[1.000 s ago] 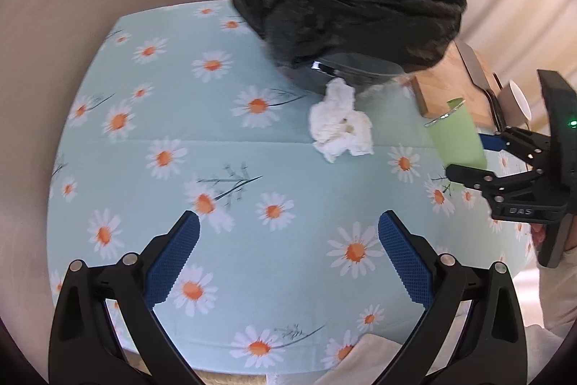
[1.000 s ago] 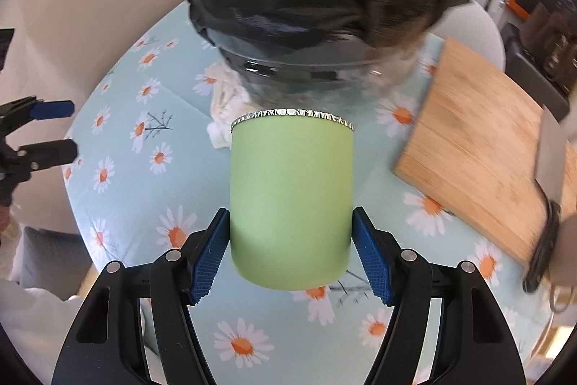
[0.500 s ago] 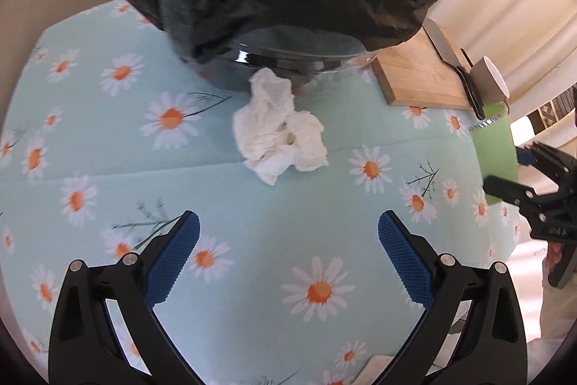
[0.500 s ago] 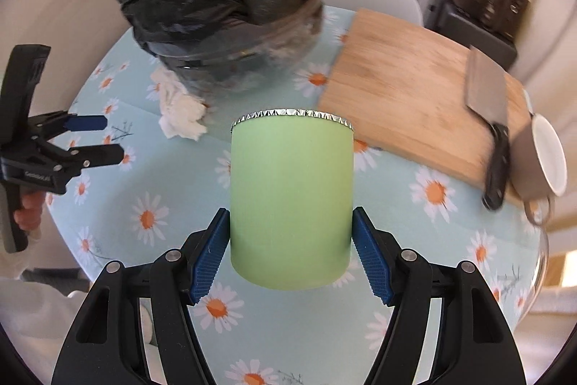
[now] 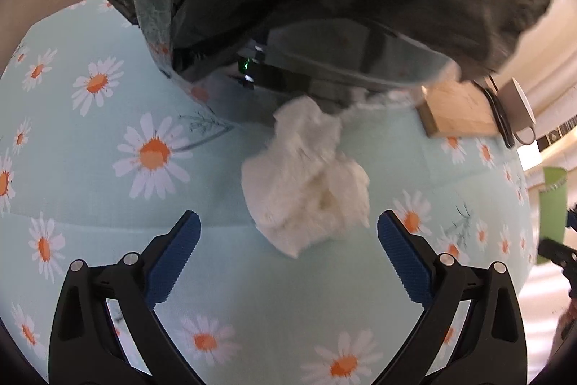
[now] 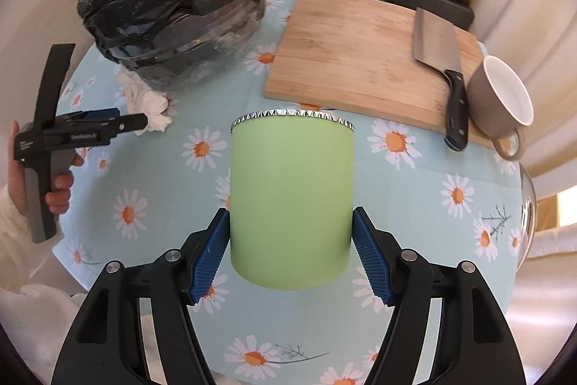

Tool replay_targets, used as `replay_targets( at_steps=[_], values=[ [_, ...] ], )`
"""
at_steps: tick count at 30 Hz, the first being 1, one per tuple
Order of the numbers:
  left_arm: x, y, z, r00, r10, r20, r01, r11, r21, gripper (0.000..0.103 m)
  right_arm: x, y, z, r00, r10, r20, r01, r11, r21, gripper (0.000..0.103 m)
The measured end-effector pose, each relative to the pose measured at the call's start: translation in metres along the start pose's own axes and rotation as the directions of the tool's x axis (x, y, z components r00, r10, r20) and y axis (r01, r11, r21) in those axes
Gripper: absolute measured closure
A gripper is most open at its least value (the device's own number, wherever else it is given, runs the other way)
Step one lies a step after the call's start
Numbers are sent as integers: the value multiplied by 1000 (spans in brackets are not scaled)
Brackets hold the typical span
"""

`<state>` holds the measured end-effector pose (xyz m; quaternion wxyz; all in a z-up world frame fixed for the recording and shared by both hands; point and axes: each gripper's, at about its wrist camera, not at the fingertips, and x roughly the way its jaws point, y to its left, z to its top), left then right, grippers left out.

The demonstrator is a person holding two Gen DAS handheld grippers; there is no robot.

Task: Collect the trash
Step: 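Grasp the green cup with the right gripper while the left grasps the white tissue, then carry the tissue and green cup over the bag with both grippers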

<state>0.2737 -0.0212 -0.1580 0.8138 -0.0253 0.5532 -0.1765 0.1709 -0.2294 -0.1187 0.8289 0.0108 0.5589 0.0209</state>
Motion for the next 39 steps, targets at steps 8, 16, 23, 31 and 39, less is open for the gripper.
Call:
replay_targets(
  at_steps=[8,16,23,31,39],
  values=[
    [22,-9,14,996,63,58,-65,997,47,19,0,-5,-3,1000,-25,-12,25,999,28,39],
    [21,-20,13,993,101,68,-108,988,114,59,4,-7,-1,1000,-9,-6,9,1000,25,39],
    [4,-2,-5,992,124,20,-125,990,70,60,8,3,9,999,47,16,-47,998,-33,39],
    [-33,11,-38,979,204,-12,-204,979,25,60,10,20,24,991,125,42,-119,985,-124,39],
    [-68,22,-48,971,232,-52,-235,970,-56,60,6,27,44,980,184,75,-166,966,-197,39]
  ],
)
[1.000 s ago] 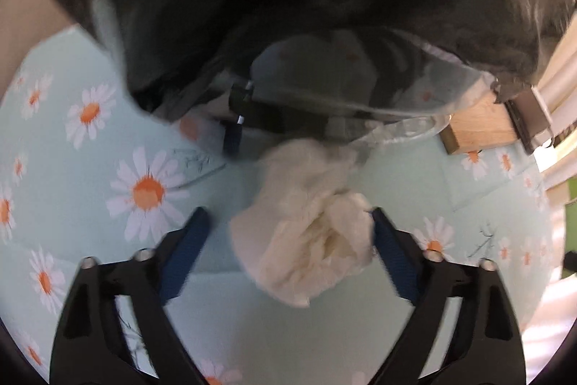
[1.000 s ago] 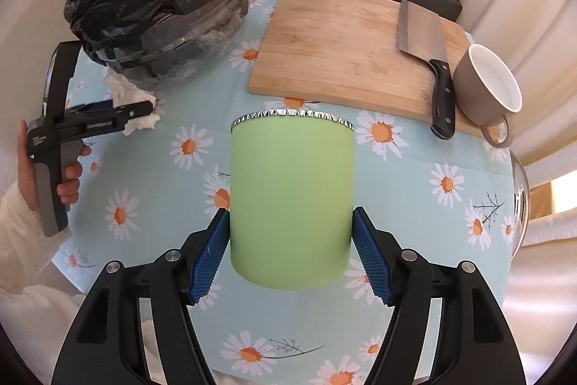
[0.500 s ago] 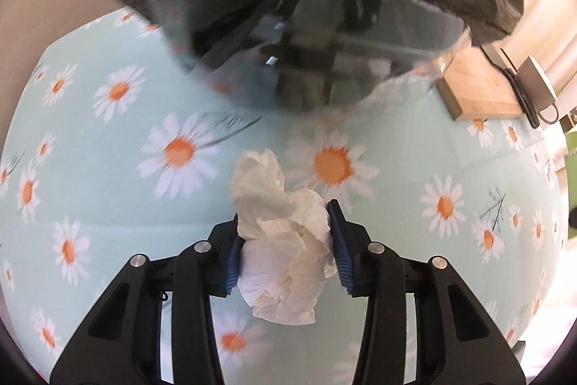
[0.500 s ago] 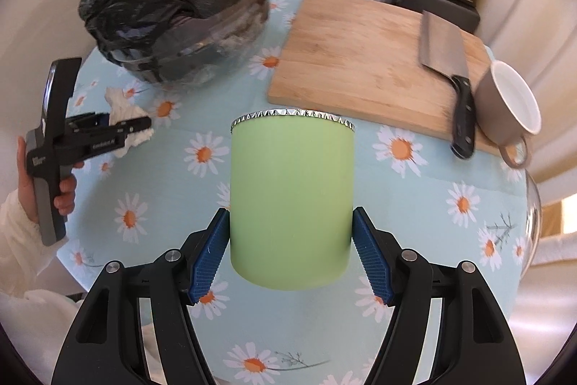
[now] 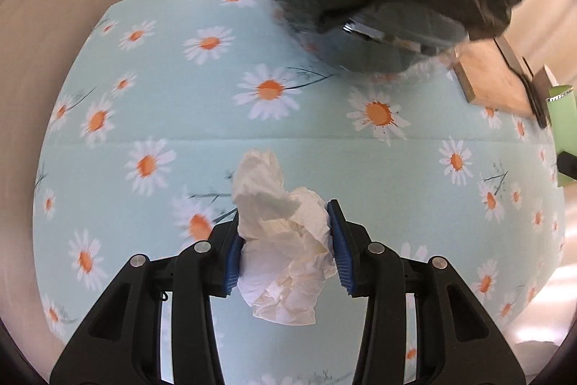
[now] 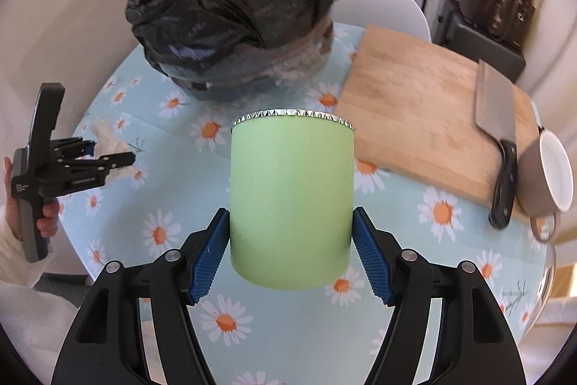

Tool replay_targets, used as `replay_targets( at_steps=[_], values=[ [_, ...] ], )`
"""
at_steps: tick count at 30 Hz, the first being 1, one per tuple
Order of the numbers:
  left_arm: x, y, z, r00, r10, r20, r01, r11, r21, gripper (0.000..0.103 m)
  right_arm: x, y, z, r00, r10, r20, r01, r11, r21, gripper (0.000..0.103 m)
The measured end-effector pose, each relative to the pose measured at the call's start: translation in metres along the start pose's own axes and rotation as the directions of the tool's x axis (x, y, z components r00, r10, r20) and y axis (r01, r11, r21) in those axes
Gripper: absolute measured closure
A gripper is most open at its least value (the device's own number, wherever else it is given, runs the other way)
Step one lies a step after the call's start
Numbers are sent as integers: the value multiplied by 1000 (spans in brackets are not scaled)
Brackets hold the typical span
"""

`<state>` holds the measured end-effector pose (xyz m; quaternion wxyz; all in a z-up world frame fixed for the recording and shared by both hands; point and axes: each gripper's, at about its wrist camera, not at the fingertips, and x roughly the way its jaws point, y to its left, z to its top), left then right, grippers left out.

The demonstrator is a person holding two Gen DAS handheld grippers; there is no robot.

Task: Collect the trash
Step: 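Carry the tissue and green cup over the bag with both grippers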

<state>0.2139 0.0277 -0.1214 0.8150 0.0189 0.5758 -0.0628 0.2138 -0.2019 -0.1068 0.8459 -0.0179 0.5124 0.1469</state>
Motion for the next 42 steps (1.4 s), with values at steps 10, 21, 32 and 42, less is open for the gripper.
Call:
replay_targets(
  at_steps=[10,21,32,42],
  values=[
    [-55,17,23,998,51,23,-50,999,-12,60,-24,-2,34,997,16,71,-11,997,-74,39],
    [-99,6,73,993,66,101,-72,996,55,59,-48,1,87,992,-2,123,21,988,-151,39],
    [-106,0,132,992,7,126,-20,994,107,59,-44,7,149,992,31,120,-10,985,-170,39],
    [-103,-15,189,989,-66,136,39,981,190,59,-12,17,208,993,67,96,-43,974,-224,39]
  ],
)
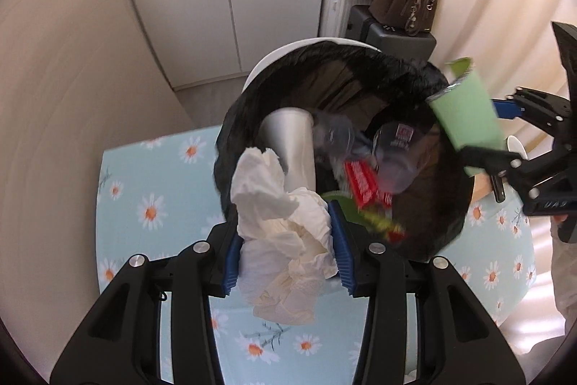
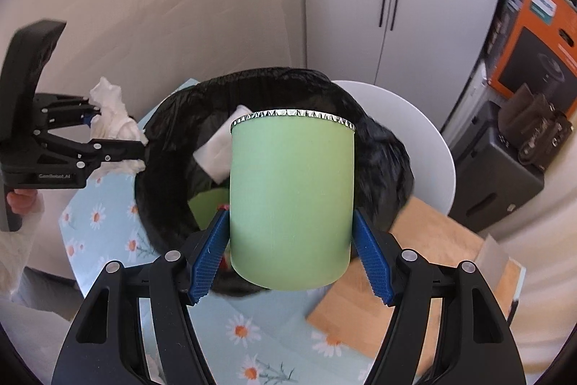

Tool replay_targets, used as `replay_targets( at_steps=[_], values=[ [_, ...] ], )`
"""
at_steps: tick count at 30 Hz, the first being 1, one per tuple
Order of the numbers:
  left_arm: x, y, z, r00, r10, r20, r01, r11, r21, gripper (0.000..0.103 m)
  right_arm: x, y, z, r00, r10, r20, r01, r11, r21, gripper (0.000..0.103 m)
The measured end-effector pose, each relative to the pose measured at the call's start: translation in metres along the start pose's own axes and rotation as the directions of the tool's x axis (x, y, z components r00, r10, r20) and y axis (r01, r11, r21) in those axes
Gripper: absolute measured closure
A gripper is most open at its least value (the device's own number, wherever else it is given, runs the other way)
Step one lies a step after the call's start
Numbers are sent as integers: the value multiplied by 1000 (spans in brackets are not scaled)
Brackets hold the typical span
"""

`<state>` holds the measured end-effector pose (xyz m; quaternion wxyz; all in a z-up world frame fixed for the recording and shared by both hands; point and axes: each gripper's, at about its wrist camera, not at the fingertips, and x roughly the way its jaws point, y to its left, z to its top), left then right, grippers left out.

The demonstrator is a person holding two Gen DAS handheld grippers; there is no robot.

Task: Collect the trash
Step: 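Carry the tissue and green cup over the bag with both grippers, then open the left gripper to drop the tissue while the right drops the green cup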

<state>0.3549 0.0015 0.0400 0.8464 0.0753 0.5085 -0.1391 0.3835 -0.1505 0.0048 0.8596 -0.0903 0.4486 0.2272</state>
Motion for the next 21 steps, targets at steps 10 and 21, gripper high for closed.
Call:
replay_targets(
  at_steps=[10,21],
  values=[
    [36,-7,38,999,-50,-19,51,997,61,58,42,-6,21,998,39,-42,-40,999,-12,39],
    [68,-21,34,996,-56,-67,64,990,124,53,63,-2,20,998,20,-61,-23,999,-44,37]
  ],
)
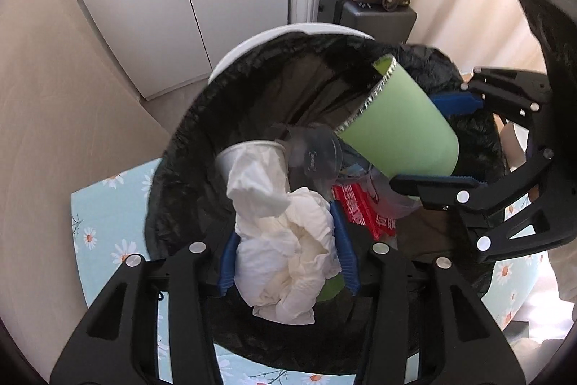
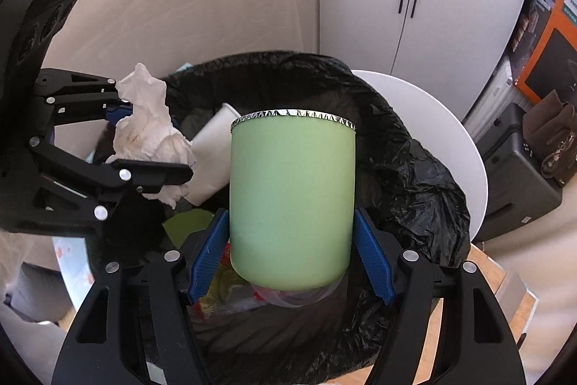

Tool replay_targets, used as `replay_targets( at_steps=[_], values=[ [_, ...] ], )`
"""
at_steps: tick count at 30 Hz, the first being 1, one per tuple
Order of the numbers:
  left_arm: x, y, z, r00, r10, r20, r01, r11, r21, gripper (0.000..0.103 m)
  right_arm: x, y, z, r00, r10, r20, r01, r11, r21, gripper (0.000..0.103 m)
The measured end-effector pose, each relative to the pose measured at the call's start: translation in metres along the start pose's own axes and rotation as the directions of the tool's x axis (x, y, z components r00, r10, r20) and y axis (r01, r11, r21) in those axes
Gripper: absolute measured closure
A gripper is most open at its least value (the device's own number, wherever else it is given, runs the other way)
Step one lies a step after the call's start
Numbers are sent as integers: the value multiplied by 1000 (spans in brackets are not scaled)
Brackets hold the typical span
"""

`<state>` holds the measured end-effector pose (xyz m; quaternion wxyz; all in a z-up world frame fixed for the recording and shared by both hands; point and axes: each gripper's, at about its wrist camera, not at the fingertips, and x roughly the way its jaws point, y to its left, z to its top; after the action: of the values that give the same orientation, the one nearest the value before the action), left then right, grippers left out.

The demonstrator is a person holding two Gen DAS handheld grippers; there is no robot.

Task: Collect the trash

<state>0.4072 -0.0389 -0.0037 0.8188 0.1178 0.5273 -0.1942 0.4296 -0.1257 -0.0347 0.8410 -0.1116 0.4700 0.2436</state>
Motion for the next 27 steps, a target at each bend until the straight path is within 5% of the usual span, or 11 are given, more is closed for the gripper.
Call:
replay_targets(
  at_steps=[4,9,27],
  values=[
    [-13,-2,-3,999,13,47,-13,1000,10,23,-7,4,-1,999,-28,17,28,999,-17,27],
    [-41,-2,-9,993,22,119,-22,1000,-6,8,-27,8,-7,996,-59,60,60,998,-25,18],
    [-124,-35,-84,946,59,318,-30,995,-93,6,-109,24,-87,976,-90,197,77,994,74,13]
  ],
)
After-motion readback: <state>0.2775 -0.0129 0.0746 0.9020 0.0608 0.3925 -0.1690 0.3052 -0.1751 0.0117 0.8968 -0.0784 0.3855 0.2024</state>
